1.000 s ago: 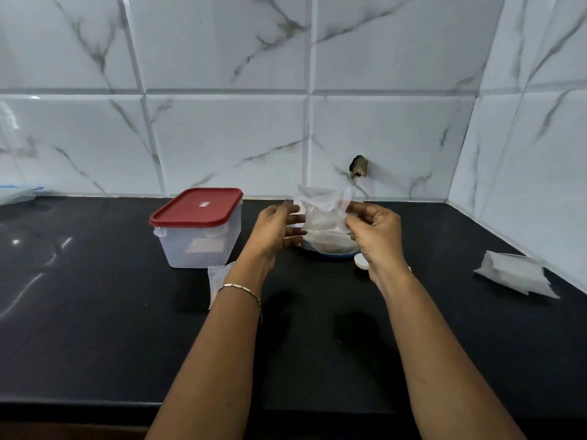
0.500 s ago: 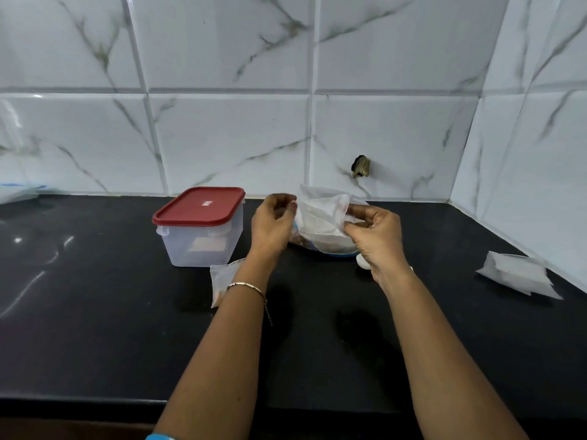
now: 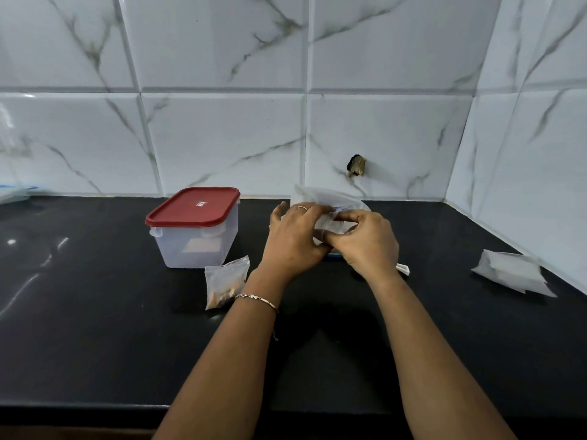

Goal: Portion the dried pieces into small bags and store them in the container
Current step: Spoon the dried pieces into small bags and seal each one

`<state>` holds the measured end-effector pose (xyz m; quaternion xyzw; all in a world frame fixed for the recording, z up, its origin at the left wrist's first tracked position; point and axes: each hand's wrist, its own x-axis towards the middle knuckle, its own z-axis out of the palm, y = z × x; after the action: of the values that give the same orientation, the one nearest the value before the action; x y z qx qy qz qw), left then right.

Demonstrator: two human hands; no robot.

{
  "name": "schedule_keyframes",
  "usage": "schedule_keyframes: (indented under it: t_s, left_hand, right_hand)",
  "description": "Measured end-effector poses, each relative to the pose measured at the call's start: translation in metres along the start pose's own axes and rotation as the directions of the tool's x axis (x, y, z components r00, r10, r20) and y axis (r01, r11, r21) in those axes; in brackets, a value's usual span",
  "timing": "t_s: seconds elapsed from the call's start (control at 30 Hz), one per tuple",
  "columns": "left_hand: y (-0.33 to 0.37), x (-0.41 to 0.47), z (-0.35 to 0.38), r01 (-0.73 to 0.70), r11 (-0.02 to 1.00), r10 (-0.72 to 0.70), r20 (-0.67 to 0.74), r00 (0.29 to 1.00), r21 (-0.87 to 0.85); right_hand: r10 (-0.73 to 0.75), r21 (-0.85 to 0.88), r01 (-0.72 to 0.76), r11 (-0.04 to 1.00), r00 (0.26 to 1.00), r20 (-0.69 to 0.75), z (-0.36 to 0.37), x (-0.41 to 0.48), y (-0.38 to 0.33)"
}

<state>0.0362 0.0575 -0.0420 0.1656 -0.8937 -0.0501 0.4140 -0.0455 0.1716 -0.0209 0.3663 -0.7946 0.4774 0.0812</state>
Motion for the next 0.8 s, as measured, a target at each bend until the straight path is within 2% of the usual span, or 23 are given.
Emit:
schedule_keyframes:
  t_s: [0.13,0.23,0.3,0.4,0.47,0.53,0.63,0.7,0.8]
  left_hand:
    - [-0.002,0.0,-0.001,0.014,1.0,-0.014,0.007,1.0,-0.018]
    - [-0.004,0.0,-0.004,0.06,0.996,-0.054,0.088,0.995,-0.062]
    - [-0.007,0.001,-0.005,0.106,0.99,-0.094,0.122,0.988,-0.094]
    - [-0.006,0.003,-0.007,0.145,0.981,-0.134,0.088,0.987,-0.129]
    - [-0.005,0.002,-0.008,0.201,0.944,-0.185,0.084,0.979,-0.262]
    - [-0.006,0.001,-0.006,0.243,0.889,-0.226,0.09,0.97,-0.389]
    - [-0.007,0.001,-0.004,0.315,0.802,-0.297,0.119,0.947,-0.507]
    - [-0.007,0.001,-0.004,0.345,0.746,-0.329,0.135,0.934,-0.57]
    - [-0.009,0.001,-0.004,0.354,0.72,-0.344,0.137,0.929,-0.596]
  right_hand:
    - [-0.013,-0.027,0.014,1.0,1.0,0.015,-0.002,-0.003,-0.001]
    - [-0.055,-0.017,0.057,0.998,0.994,0.09,-0.001,-0.003,-0.001]
    - [-0.082,0.059,0.076,0.995,0.99,0.117,0.001,-0.002,0.0]
    - [-0.135,0.243,0.11,0.964,0.987,0.088,0.007,0.0,0.002]
    - [-0.154,0.401,0.121,0.908,0.987,0.05,0.007,0.0,0.0]
    - [-0.13,0.522,0.123,0.844,0.991,-0.023,0.005,0.002,0.0]
    - [-0.02,0.618,0.09,0.781,0.993,-0.119,-0.002,0.007,0.004]
    - [0.051,0.617,0.076,0.783,0.981,-0.185,-0.006,0.012,0.012]
    - [0.104,0.53,0.027,0.848,0.971,-0.216,-0.015,0.018,0.035]
